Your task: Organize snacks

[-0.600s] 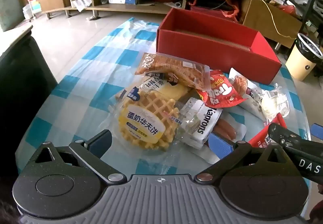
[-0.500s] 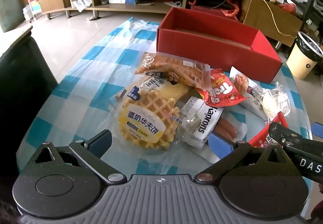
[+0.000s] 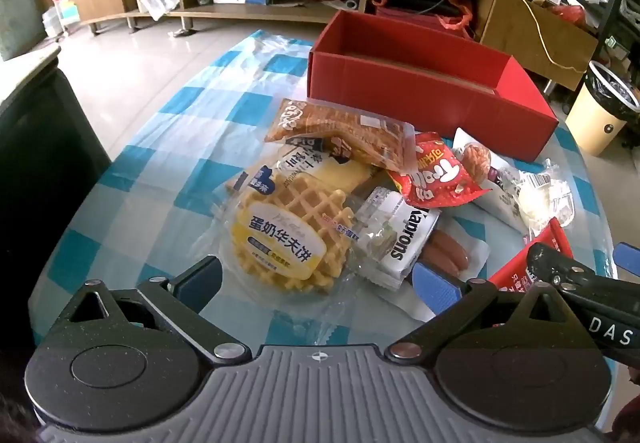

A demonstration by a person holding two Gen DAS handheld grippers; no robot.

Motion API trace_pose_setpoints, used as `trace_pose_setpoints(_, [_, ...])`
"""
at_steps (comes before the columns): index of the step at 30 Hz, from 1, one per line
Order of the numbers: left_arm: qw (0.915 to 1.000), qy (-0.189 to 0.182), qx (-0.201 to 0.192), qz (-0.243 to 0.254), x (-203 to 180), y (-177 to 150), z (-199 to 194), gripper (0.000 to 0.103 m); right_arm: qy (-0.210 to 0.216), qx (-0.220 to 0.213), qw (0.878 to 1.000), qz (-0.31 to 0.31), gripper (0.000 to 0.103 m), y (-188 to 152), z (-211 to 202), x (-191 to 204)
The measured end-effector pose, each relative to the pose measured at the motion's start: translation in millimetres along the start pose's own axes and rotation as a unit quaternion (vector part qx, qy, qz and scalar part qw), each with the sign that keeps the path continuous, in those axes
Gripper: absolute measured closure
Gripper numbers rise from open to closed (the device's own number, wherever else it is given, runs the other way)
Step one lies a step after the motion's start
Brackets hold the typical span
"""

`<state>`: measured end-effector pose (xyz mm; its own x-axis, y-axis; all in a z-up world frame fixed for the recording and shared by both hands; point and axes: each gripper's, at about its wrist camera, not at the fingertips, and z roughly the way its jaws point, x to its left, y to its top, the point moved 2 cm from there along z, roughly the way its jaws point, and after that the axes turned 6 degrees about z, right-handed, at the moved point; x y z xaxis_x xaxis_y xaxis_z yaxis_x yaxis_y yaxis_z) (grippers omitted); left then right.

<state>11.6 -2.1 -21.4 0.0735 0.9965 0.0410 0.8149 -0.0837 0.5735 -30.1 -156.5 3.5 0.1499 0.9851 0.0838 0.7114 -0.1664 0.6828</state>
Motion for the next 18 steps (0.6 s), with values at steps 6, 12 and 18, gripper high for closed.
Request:
trace_pose_setpoints(6, [1.0, -0.001, 0.0, 0.0, 0.5, 0.0, 0.2, 0.001, 0.0, 0.001, 1.0, 0.0, 0.004, -0.9, -0.4, 0.8])
trace_pose_setpoints(12, [1.0, -0.001, 0.001, 0.0, 0.6, 0.0, 0.1, 0.001, 0.001, 0.003, 1.0, 0.0, 0.004, -1.6, 0.2, 0.7])
trace_pose_setpoints(18, [1.0, -0.001, 0.001, 0.0, 0.6, 0.0, 0.1, 0.001, 0.001, 0.005, 1.0, 0.001, 0.004, -2.0, 1.0, 0.8])
